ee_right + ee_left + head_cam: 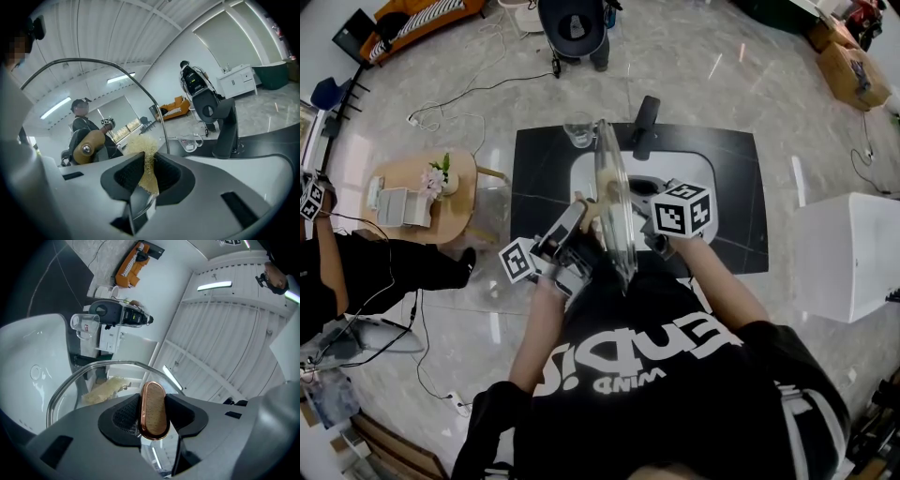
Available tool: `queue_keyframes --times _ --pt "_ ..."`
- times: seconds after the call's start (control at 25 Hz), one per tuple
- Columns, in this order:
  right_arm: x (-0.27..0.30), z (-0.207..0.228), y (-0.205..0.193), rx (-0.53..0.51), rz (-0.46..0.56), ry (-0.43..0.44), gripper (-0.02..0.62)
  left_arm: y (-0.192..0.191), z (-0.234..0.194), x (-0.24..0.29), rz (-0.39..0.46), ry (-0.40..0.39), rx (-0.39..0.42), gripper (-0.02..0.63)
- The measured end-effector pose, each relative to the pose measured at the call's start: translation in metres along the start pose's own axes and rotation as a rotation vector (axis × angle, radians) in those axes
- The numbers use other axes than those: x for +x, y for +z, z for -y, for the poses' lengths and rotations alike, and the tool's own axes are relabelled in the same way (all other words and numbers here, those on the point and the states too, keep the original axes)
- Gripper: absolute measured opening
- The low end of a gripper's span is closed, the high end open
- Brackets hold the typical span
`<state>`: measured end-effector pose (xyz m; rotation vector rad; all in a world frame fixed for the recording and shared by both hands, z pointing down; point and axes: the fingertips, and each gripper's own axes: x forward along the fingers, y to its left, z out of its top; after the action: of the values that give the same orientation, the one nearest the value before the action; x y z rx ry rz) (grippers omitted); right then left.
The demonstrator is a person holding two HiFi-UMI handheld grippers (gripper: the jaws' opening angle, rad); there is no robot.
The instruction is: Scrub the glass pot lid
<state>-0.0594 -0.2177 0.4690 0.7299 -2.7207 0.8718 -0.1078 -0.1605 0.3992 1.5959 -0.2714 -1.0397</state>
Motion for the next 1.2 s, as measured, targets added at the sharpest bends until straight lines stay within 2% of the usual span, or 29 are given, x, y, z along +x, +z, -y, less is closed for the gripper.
queue_keyframes --times 0.32,0.72,0.88,1.2 --pt "0.005 0.004 -0.029 0.01 -0.071 -0.01 0.058 0.006 0.003 -0.002 0.021 -0.003 0.002 0.178" --pt "-0.005 -0.007 -0.07 -0.001 -0.177 0.018 0.058 0.011 0.004 -0.005 0.04 0.002 0.023 0.178" --pt "-0.013 -0.019 -0.077 -0.001 -0.211 0.051 0.058 0.014 0.002 -0.007 0.049 0.011 0.034 0.178" --pt "-0.039 -0.054 -0.066 -0.033 -0.232 0.159 0.058 0.017 0.0 -0.009 0.075 0.027 0.029 0.178"
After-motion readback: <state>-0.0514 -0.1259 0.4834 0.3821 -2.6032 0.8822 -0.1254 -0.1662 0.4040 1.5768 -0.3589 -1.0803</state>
